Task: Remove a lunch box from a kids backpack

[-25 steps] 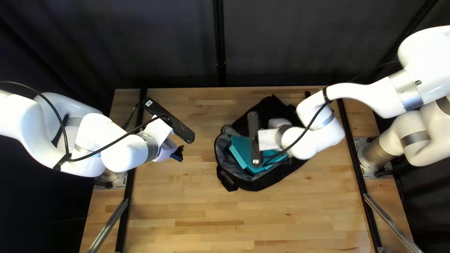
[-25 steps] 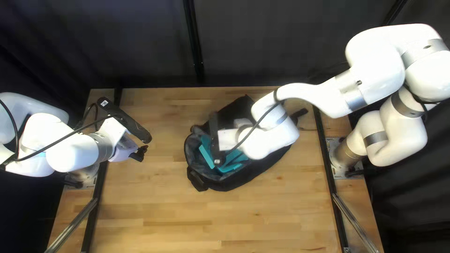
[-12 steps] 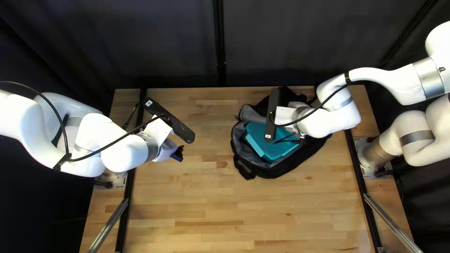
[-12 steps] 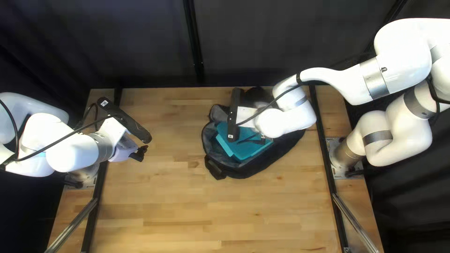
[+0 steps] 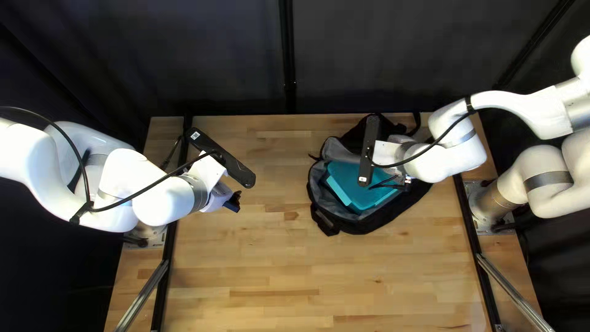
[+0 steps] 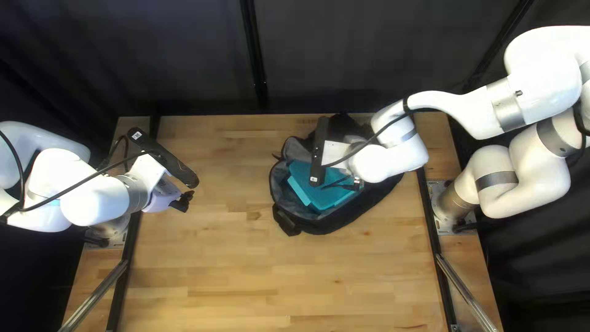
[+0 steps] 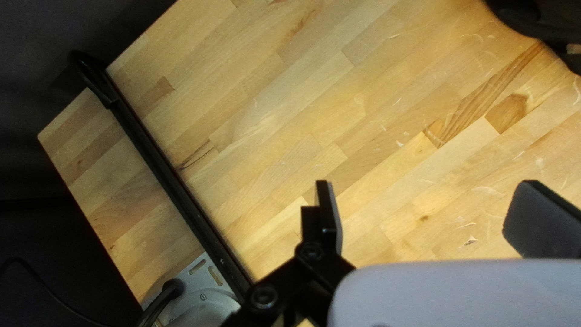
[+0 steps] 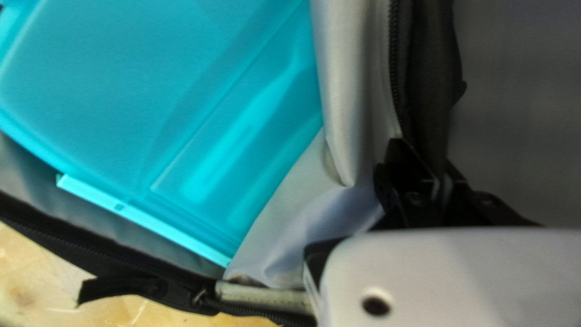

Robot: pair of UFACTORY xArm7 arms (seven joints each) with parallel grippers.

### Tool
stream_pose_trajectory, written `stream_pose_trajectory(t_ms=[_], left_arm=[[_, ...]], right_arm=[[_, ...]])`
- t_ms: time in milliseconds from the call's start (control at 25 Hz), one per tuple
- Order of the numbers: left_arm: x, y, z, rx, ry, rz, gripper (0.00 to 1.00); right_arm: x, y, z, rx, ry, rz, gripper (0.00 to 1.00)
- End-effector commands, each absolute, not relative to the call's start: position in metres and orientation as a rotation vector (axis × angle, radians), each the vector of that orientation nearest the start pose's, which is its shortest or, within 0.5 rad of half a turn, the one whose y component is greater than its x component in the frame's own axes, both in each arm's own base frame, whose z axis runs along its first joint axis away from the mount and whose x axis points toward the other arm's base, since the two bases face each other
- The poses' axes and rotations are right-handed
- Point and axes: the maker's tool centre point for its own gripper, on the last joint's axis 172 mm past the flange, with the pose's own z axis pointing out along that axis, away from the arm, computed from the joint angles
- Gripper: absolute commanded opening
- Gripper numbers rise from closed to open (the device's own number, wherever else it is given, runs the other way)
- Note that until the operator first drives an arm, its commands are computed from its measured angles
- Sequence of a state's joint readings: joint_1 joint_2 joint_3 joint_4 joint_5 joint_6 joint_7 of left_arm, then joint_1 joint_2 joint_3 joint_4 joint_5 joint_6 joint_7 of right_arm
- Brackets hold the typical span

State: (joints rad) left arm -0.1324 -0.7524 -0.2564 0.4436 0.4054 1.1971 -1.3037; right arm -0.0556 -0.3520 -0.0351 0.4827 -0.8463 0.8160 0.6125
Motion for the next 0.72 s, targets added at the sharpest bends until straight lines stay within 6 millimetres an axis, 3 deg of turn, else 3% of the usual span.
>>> stream_pose_trajectory(t_ms=[40,520,720], left_arm=[[0.284,0.008,0.223,-2.466,-1.084,-0.522,1.0],[0.284,0.008,0.223,-2.466,-1.084,-0.522,1.0],[0.326,-0.003,0.226,-2.526,-0.889,-0.649,1.0]], right_arm=[[0.355,-0.156,0.142,2.591,-0.144,0.247,0.0],[0.355,-0.157,0.142,2.593,-0.145,0.248,0.0],[0.355,-0.157,0.142,2.593,-0.145,0.248,0.0]])
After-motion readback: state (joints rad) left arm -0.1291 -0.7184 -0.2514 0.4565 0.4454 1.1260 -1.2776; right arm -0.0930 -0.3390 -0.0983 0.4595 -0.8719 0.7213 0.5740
